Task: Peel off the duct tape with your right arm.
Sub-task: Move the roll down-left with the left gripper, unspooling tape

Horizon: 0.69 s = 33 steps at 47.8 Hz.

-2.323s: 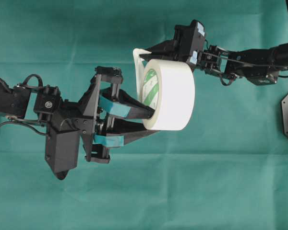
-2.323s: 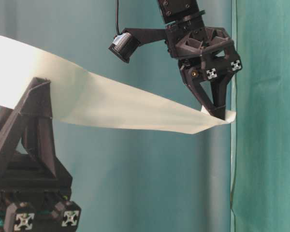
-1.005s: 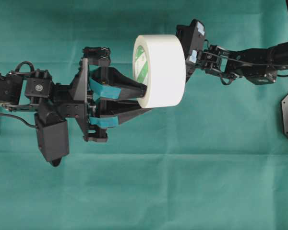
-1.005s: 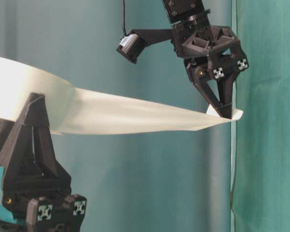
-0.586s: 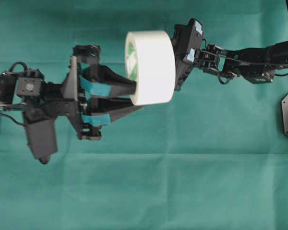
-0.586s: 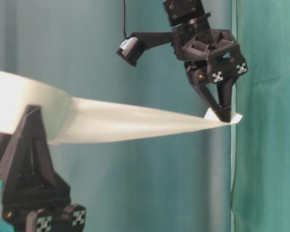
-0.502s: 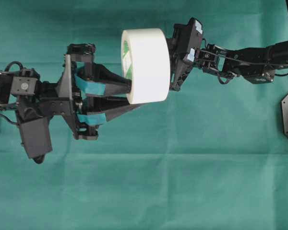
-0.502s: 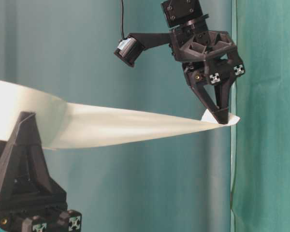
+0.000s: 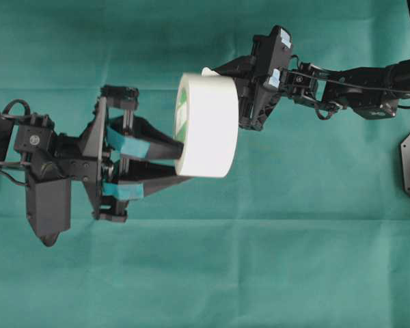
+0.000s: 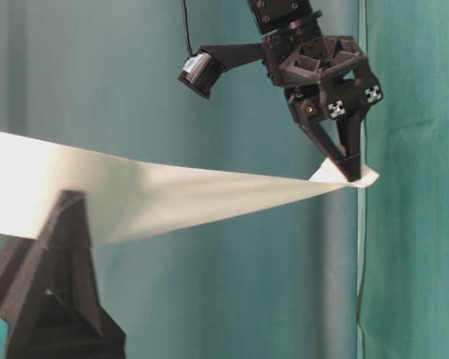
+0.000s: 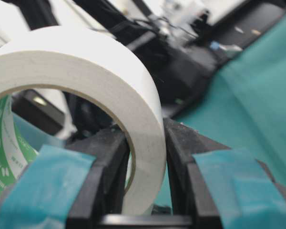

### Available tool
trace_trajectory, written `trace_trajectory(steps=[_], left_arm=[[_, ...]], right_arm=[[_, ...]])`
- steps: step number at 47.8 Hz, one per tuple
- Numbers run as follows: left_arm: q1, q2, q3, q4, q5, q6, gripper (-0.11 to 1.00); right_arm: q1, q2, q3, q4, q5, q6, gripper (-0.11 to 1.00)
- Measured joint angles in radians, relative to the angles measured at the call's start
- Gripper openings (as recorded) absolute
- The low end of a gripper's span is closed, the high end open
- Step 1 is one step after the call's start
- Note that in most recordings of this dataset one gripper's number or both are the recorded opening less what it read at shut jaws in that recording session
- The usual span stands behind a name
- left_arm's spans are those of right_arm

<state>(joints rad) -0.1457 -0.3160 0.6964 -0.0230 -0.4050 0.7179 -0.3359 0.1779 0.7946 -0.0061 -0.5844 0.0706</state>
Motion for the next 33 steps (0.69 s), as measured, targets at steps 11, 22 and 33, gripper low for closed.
trace_trajectory(steps=[11, 22, 33], left_arm=[[-0.012, -0.012, 0.015, 0.0, 0.078, -0.037, 0.2], [-0.034, -0.02, 0.014, 0.002, 0.204, -0.083, 0.2], [-0.054, -0.021, 0.014, 0.002, 0.336, -0.098, 0.2]], right_arm=[[0.0, -0.018, 0.002, -0.012, 0.081, -0.002, -0.09], [-0.002, -0.066, 0.0, -0.028, 0.186, 0.0, -0.09], [-0.003, -0.095, 0.002, -0.028, 0.222, 0.0, -0.09]])
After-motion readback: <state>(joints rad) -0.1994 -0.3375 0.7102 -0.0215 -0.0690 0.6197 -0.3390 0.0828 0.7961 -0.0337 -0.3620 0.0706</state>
